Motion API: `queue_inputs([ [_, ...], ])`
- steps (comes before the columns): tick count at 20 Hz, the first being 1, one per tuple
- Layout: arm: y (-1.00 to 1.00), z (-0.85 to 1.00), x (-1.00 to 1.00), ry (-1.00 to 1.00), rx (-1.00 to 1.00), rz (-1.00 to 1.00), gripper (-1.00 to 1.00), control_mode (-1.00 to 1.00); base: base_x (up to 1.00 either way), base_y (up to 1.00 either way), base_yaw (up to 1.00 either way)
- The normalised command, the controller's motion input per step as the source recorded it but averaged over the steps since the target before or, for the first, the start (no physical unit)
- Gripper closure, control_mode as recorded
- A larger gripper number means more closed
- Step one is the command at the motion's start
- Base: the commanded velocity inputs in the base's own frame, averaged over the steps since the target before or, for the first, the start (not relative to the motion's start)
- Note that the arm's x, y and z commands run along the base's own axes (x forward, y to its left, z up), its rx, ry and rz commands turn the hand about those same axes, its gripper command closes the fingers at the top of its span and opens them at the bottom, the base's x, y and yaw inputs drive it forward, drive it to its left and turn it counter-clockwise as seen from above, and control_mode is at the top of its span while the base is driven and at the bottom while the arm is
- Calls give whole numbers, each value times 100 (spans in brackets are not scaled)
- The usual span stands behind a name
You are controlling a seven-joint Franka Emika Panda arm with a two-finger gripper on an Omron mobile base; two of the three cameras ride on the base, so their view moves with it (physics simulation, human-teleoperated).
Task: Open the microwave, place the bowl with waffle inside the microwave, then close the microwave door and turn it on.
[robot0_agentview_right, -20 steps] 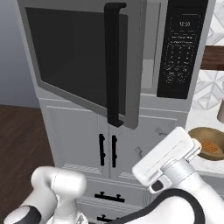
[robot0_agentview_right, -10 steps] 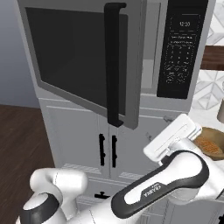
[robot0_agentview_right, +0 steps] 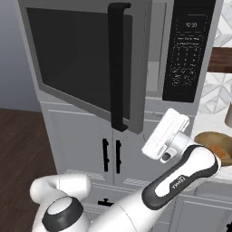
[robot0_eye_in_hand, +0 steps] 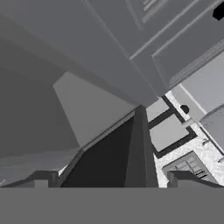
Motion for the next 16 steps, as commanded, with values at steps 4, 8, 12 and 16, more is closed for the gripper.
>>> queue_inputs([
  [4,100,5,-69,-42,-12,39,-100,-100,0,0,0],
  [8,100,29,-82,-42,-12,34,-100,-100,0,0,0],
  [12,100,39,-93,-38,-11,32,-100,-100,0,0,0],
  [16,100,28,-100,-38,-9,27,-100,-100,0,0,0],
])
